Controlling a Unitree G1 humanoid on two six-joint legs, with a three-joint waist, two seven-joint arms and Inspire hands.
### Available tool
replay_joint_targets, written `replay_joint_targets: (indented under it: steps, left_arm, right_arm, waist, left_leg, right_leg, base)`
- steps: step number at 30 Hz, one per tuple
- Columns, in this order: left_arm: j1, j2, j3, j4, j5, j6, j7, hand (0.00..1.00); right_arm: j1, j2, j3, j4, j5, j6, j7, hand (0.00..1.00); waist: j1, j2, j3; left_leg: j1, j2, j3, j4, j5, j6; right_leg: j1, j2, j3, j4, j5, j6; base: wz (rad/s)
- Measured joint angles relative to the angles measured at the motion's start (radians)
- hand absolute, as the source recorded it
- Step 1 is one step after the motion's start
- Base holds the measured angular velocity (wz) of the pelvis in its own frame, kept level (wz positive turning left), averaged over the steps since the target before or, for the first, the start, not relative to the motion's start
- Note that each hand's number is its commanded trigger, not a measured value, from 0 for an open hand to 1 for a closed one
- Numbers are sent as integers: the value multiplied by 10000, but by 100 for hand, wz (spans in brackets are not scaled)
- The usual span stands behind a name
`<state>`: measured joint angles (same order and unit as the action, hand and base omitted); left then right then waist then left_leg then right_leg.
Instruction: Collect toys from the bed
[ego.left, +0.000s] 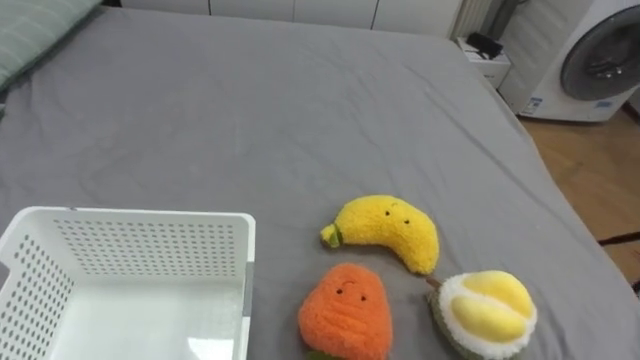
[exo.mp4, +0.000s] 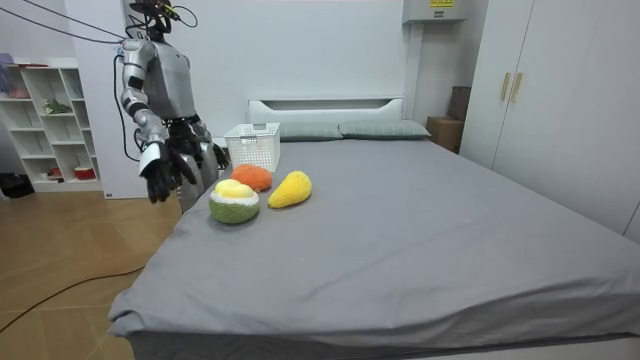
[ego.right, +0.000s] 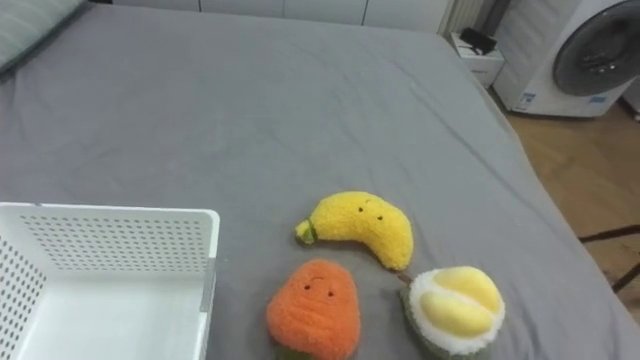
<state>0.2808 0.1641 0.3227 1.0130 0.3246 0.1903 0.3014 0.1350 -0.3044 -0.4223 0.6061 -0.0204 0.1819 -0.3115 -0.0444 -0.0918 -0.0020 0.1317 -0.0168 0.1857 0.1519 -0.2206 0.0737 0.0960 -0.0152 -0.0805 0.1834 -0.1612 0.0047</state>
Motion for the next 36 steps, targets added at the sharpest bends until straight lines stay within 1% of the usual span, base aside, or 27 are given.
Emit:
replay_joint_targets:
  steps: [1, 2, 3, 4, 5, 7, 8, 10, 12, 14, 16, 19, 23, 26, 27, 28, 30, 32, 34, 36]
  left_arm:
    - [3, 0, -145, 1, -5, -9, 10, 0]
    - [-1, -4, -239, 8, -2, -10, 14, 0]
    - [3, -10, -360, 16, 2, -6, 19, 0]
    - [13, -5, -521, 16, -8, 11, 46, 0]
    - [7, -10, -559, 16, -8, 12, 67, 0]
    - [8, -25, -714, 16, -13, 58, 123, 0]
    - [5, -33, -714, 16, -12, 89, 123, 0]
    - [5, -93, -711, 15, -18, 160, 123, 0]
    - [19, -149, -706, 15, -48, 210, 123, 0]
    - [61, -219, -691, -37, -20, 230, 119, 0]
    - [110, -207, -700, -128, 99, 241, 118, 0]
    - [173, -208, -706, -165, 407, 238, 106, 0]
    - [231, -210, -703, -229, 410, 234, 107, 0]
    - [213, -207, -700, -276, 410, 228, 97, 0]
    - [200, -208, -700, -311, 411, 214, 87, 0]
    - [195, -209, -700, -311, 409, 219, 57, 0]
    - [193, -206, -700, -311, 410, 238, -14, 0]
    - [222, -207, -705, -292, 413, 282, -27, 0]
    - [255, -210, -703, -277, 413, 297, -90, 0]
    - [240, -207, -682, -276, 414, 306, -108, 0]
  right_arm:
    - [16, 40, 186, -665, -359, -78, -108, 0]
    - [58, 50, 318, -1061, -529, -79, -158, 0]
    - [94, 70, 606, -1717, -939, -79, -164, 0]
    - [87, 109, 951, -2260, -1535, -101, -158, 0]
    - [80, 131, 1070, -2422, -1757, -151, -139, 0]
    - [-13, 263, 1495, -2699, -2281, -187, -98, 0]
    - [-21, 269, 1637, -2704, -2301, -183, -52, 0]
    - [-6, 338, 2087, -2693, -2325, -128, 284, 0]
    - [-8, 412, 2393, -2647, -2323, -86, 606, 0]
    - [-7, 509, 2468, -2604, -2478, -61, 1074, 0]
    - [-85, 502, 2535, -1877, -2672, -75, 1440, 0]
    - [-118, 501, 2590, -873, -2674, 11, 1900, 0]
    - [-119, 501, 2792, -185, -2716, 69, 2293, 0]
    - [-187, 454, 2815, 255, -2940, 10, 2399, 0]
    - [-211, 426, 2817, 543, -3023, -63, 2474, 0]
    - [-241, 396, 2822, 769, -3032, -82, 2591, 0]
    - [-264, 331, 2826, 1021, -3032, -81, 2780, 0]
    - [-280, 221, 2839, 1397, -3041, -185, 2889, 0]
    - [-385, 91, 2842, 1939, -3386, -180, 3078, 0]
    - [-378, 43, 2867, 2243, -3586, -164, 3150, 0]
  waist:
    - [104, 63, -20]
    - [135, 69, -13]
    - [158, 135, -31]
    - [183, 165, -23]
    - [184, 173, -23]
    - [335, 172, -24]
    - [359, 171, -23]
    - [510, 190, -11]
    - [530, 199, -5]
    - [532, 207, -2]
    - [542, 174, -10]
    - [572, 160, 1]
    - [596, 178, 4]
    - [586, 181, 8]
    - [607, 169, 6]
    - [708, 168, 6]
    - [775, 168, 5]
    - [777, 140, -5]
    - [809, 99, -13]
    - [864, 65, -33]
  left_leg:
    - [0, 7, 8, -15, 3, -6]
    - [-9, 7, 8, -19, 4, -8]
    - [-38, 8, 9, -8, 7, -10]
    - [-73, 9, 8, -6, 7, -11]
    - [-91, 9, 6, -5, 7, -11]
    - [-150, 11, 0, -5, 7, -11]
    - [-157, 11, 1, -5, 7, -11]
    - [-163, 12, 0, -11, 7, -11]
    - [-168, 12, -15, -8, 8, -11]
    - [-193, 11, -51, 0, 8, -10]
    - [-184, 13, -136, 16, 9, -10]
    - [-172, -1, -256, 52, 9, -10]
    - [-185, -16, -311, 104, 8, -11]
    - [-151, -24, -446, 169, 6, -13]
    - [-154, -35, -494, 174, 6, -13]
    - [-157, -40, -509, 174, 6, -13]
    - [-157, -43, -524, 178, 6, -13]
    - [-152, -47, -549, 183, 7, -13]
    - [-153, -51, -579, 190, 8, -13]
    - [-152, -52, -594, 213, 9, -13]
  right_leg:
    - [-16, 8, -4, 3, 2, -4]
    - [-29, 10, -10, 6, 2, -4]
    - [-62, 10, -25, 10, 2, -4]
    - [-89, 10, -37, 6, 2, -4]
    - [-98, 7, -45, 5, 2, -4]
    - [-78, 4, -47, 5, 3, -5]
    - [-79, 3, -49, 5, 3, -5]
    - [-81, 1, -49, 3, 3, -5]
    - [-85, -6, -66, 2, 2, -4]
    - [-100, -16, -119, 1, 2, -4]
    - [-77, -17, -212, 0, 2, -4]
    - [37, -26, -332, -31, 3, -5]
    - [132, -40, -397, -133, 4, -7]
    - [259, -63, -565, -168, 7, -12]
    - [273, -66, -578, -171, 8, -14]
    - [273, -68, -578, -171, 10, -17]
    - [279, -72, -590, -170, 11, -19]
    - [309, -81, -633, -171, 11, -19]
    - [327, -94, -710, -171, 11, -19]
    - [342, -89, -714, -172, 11, -19]
  base:
    - [-4]
    - [0]
    - [0]
    - [0]
    - [3]
    - [4]
    - [0]
    - [0]
    - [2]
    - [6]
    - [10]
    - [11]
    - [4]
    - [14]
    - [8]
    - [5]
    - [2]
    - [6]
    - [6]
    - [0]
